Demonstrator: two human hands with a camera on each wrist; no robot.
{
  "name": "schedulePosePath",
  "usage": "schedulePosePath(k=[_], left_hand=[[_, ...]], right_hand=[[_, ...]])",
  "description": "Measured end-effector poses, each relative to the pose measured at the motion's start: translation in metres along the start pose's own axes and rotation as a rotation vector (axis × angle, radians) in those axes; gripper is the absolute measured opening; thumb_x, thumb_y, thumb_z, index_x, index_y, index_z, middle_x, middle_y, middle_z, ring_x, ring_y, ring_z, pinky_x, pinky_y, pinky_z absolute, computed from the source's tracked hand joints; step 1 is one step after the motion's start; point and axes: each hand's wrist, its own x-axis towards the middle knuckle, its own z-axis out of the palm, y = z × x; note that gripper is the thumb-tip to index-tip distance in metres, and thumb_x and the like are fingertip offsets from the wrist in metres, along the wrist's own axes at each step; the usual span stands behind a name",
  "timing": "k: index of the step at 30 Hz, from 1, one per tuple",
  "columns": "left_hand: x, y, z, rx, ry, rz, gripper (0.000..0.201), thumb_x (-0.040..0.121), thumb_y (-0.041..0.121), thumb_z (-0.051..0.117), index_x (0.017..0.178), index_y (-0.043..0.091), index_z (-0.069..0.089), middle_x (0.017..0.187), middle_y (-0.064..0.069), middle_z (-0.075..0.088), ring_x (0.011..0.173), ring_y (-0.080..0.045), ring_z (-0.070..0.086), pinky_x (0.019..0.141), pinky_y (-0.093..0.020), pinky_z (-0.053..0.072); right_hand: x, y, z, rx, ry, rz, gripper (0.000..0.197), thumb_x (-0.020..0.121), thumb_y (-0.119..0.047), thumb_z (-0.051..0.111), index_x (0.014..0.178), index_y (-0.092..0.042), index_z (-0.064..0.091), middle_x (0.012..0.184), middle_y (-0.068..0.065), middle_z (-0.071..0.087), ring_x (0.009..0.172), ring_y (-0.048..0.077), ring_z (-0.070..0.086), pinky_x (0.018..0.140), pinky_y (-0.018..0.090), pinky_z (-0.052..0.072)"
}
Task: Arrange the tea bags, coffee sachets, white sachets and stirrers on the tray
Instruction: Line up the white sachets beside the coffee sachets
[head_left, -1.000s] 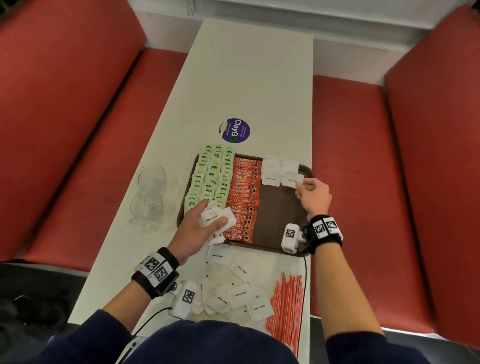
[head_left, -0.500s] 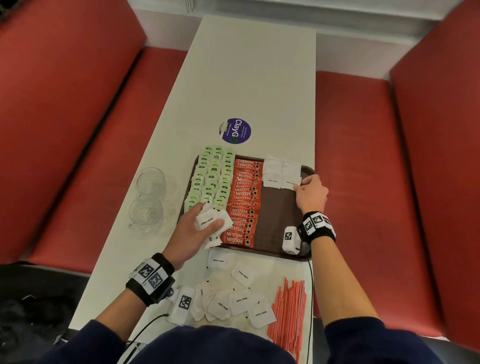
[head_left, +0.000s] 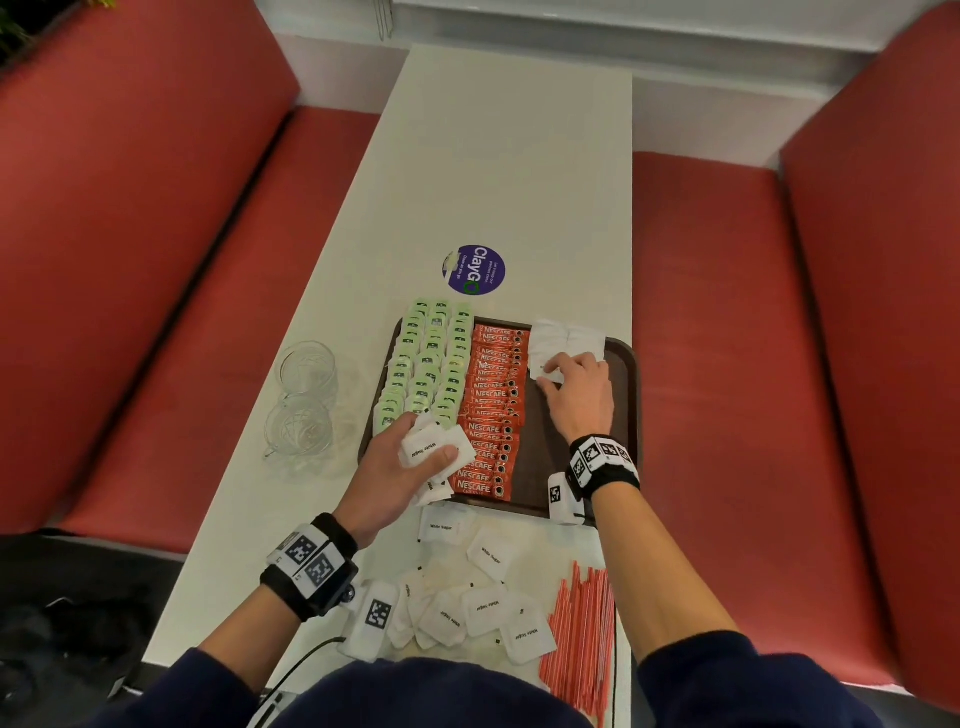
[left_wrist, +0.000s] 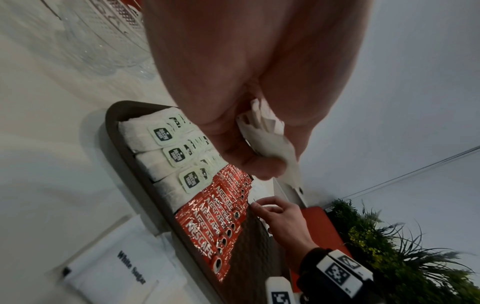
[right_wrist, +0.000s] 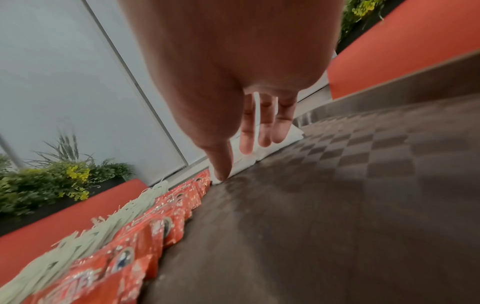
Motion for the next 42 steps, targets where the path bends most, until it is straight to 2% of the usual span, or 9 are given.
schedulePosePath(k=[5,9,11,14,19,24,32,35,42], left_hand=[[0.0,0.004,-0.001,0.027,-0.008,0.005,0.046,0.093,0.044,0.084,0.13,0.022,0.067,0.121,0.0,0.078,0.112,-0.019,0.075,0.101,-0.052,0.061],[0.002,0.006,0.0,0.012,-0.006,0.01,0.052,0.089,0.05,0.087,0.129,0.022,0.067,0.121,-0.001,0.078,0.114,-0.023,0.075,0.101,-0.056,0.06],[0.004,0.008,0.002,0.0,0.003,0.003,0.061,0.085,0.057,0.087,0.132,0.025,0.067,0.121,0.0,0.078,0.114,-0.023,0.075,0.102,-0.057,0.06],[0.006,0.013,0.01,-0.013,-0.012,0.038,0.041,0.092,0.046,0.085,0.123,0.025,0.069,0.115,-0.007,0.079,0.108,-0.029,0.076,0.097,-0.06,0.061],[0.008,0.015,0.014,-0.014,0.015,0.043,0.032,0.094,0.039,0.082,0.118,0.022,0.068,0.11,-0.007,0.078,0.102,-0.028,0.077,0.088,-0.053,0.065],[0.008,0.013,0.011,-0.013,-0.014,0.026,0.037,0.096,0.033,0.083,0.127,0.023,0.067,0.12,-0.003,0.078,0.109,-0.023,0.077,0.091,-0.055,0.065],[0.014,0.013,0.011,0.054,0.02,0.056,0.038,0.094,0.037,0.084,0.126,0.029,0.066,0.12,0.005,0.078,0.111,-0.015,0.075,0.095,-0.05,0.064],[0.017,0.009,0.011,0.026,0.049,0.026,0.052,0.09,0.044,0.087,0.132,0.026,0.064,0.122,0.005,0.077,0.114,-0.014,0.074,0.098,-0.045,0.063],[0.011,0.002,0.007,-0.003,0.033,0.028,0.043,0.094,0.034,0.084,0.132,0.025,0.066,0.122,0.006,0.078,0.112,-0.009,0.074,0.087,-0.021,0.06]], right_hand=[[-0.001,-0.007,-0.004,0.007,-0.011,0.0,0.018,0.1,-0.037,0.075,0.114,-0.026,0.076,0.121,0.005,0.069,0.117,0.03,0.056,0.09,0.043,0.051],[-0.025,-0.043,-0.044,0.429,-0.139,0.012,0.021,0.101,-0.047,0.074,0.113,-0.03,0.077,0.108,-0.009,0.073,0.095,0.007,0.068,0.076,0.016,0.048],[-0.047,-0.064,-0.068,0.594,-0.399,-0.05,0.031,0.102,-0.059,0.067,0.117,-0.034,0.076,0.105,-0.013,0.076,0.093,0.004,0.072,0.083,0.02,0.056],[-0.077,-0.075,-0.079,0.708,-0.591,-0.117,0.023,0.099,-0.053,0.075,0.111,-0.034,0.079,0.105,-0.009,0.08,0.094,0.009,0.076,0.088,0.034,0.064],[-0.095,-0.062,-0.082,0.869,-0.487,-0.024,0.015,0.095,-0.034,0.086,0.1,-0.021,0.079,0.095,0.006,0.079,0.089,0.033,0.076,0.089,0.055,0.065],[-0.105,-0.059,-0.092,0.915,-0.399,0.031,0.013,0.099,-0.029,0.081,0.104,-0.018,0.076,0.096,0.009,0.078,0.086,0.038,0.076,0.081,0.054,0.067],[-0.107,-0.055,-0.1,0.844,-0.484,0.026,0.017,0.094,-0.021,0.087,0.108,-0.018,0.077,0.096,0.002,0.082,0.084,0.021,0.081,0.08,0.028,0.064],[-0.089,-0.037,-0.091,0.804,-0.41,0.101,0.014,0.096,-0.021,0.085,0.107,-0.022,0.076,0.098,-0.003,0.083,0.087,0.018,0.081,0.087,0.035,0.066],[-0.026,0.016,-0.043,0.641,-0.064,0.437,0.019,0.09,-0.025,0.088,0.097,-0.03,0.072,0.079,-0.006,0.081,0.091,0.025,0.078,0.092,0.048,0.064]])
